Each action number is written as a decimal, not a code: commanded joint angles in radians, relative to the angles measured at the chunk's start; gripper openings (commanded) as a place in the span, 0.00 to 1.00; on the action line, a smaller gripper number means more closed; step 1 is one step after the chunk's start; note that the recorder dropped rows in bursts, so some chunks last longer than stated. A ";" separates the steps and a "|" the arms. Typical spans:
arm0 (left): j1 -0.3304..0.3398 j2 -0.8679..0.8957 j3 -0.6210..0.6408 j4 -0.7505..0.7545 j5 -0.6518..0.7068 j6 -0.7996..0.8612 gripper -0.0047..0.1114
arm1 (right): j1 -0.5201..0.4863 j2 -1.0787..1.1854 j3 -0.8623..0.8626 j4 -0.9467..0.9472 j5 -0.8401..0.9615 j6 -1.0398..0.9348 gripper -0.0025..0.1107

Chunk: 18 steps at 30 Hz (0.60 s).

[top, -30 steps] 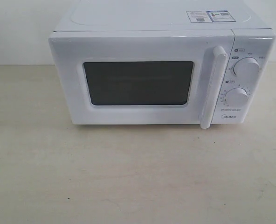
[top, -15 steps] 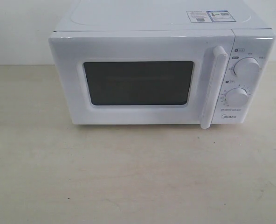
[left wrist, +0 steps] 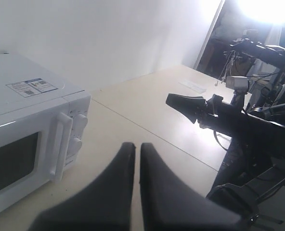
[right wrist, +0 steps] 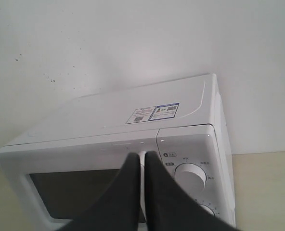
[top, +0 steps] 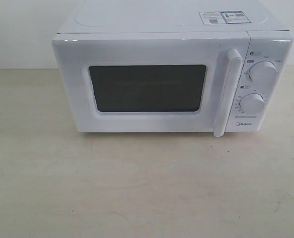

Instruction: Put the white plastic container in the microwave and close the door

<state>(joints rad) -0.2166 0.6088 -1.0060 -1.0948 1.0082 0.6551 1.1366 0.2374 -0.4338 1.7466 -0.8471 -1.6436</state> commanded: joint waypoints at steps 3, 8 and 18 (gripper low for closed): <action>-0.002 -0.003 0.004 -0.006 -0.011 -0.011 0.08 | 0.000 -0.006 0.004 -0.002 0.004 -0.008 0.02; -0.002 -0.003 0.004 -0.006 -0.015 -0.011 0.08 | -0.014 -0.018 0.004 -0.002 0.002 -0.008 0.02; -0.002 -0.003 0.004 -0.008 -0.015 -0.008 0.08 | -0.653 -0.018 0.004 -0.002 0.474 0.072 0.02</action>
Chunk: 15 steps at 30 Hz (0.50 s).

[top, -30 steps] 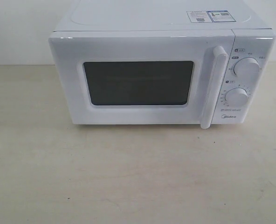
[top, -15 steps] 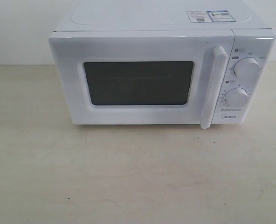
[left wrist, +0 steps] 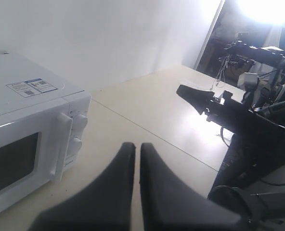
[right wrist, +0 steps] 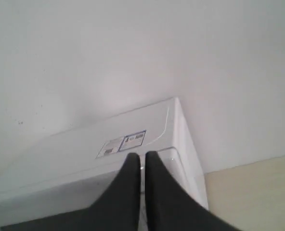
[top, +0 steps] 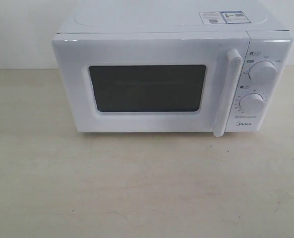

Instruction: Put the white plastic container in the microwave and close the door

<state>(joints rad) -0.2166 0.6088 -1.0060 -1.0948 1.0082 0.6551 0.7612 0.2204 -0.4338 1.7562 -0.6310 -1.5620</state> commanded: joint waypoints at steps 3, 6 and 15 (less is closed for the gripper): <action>-0.002 -0.003 0.004 -0.008 -0.015 -0.008 0.08 | -0.526 -0.019 0.004 -0.012 0.475 -0.010 0.02; -0.002 -0.003 0.004 -0.008 -0.015 -0.008 0.08 | -0.734 -0.066 0.004 -0.012 0.644 -0.010 0.02; -0.002 -0.003 0.004 -0.008 -0.015 -0.008 0.08 | -0.893 -0.202 0.108 -0.012 0.718 0.026 0.02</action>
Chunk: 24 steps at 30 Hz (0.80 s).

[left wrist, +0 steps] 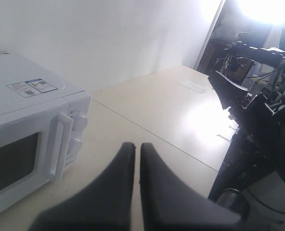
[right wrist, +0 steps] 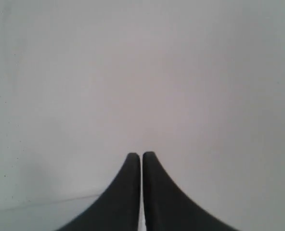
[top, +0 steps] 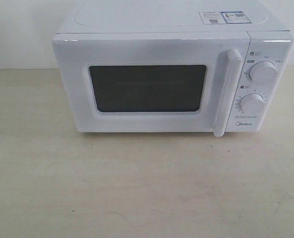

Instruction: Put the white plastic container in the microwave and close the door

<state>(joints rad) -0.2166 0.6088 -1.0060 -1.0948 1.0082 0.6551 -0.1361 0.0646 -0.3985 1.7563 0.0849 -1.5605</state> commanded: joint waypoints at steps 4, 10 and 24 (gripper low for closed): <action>-0.002 -0.003 0.004 -0.008 -0.015 -0.008 0.08 | 0.050 -0.065 0.176 -0.012 0.002 0.031 0.02; -0.002 -0.003 0.004 -0.008 -0.015 -0.008 0.08 | 0.139 -0.065 0.283 -0.012 -0.067 0.031 0.02; -0.002 -0.003 0.004 -0.008 -0.015 -0.008 0.08 | 0.158 -0.065 0.307 -0.012 -0.072 0.008 0.02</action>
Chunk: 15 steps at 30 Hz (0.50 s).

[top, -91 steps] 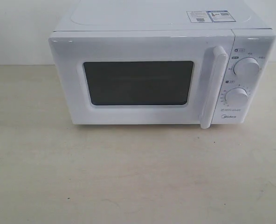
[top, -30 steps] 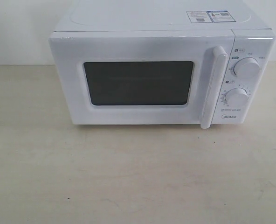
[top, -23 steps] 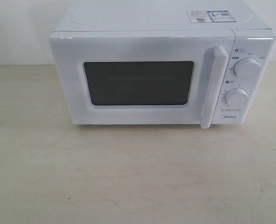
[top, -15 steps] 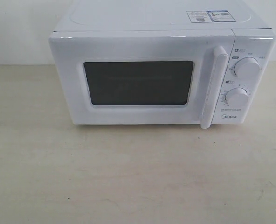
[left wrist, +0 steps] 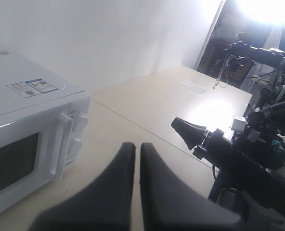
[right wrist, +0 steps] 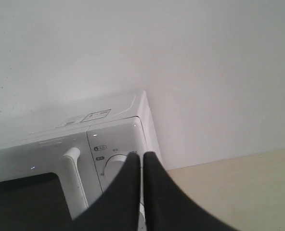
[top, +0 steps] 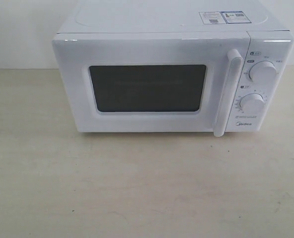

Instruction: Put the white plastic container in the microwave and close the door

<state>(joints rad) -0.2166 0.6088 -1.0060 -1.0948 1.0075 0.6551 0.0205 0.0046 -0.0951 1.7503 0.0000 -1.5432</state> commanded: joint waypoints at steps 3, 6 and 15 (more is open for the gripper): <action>-0.002 -0.003 0.004 -0.008 -0.014 -0.008 0.08 | 0.000 -0.005 0.002 -0.006 0.063 0.018 0.02; -0.002 -0.003 0.004 -0.008 -0.014 -0.008 0.08 | 0.000 -0.005 0.002 -0.275 0.117 0.255 0.02; -0.002 -0.003 0.004 -0.008 -0.014 -0.008 0.08 | 0.000 -0.005 0.004 -1.486 0.149 1.477 0.02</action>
<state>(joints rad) -0.2166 0.6088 -1.0060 -1.0948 1.0013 0.6551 0.0205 0.0046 -0.0951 0.6456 0.1236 -0.4170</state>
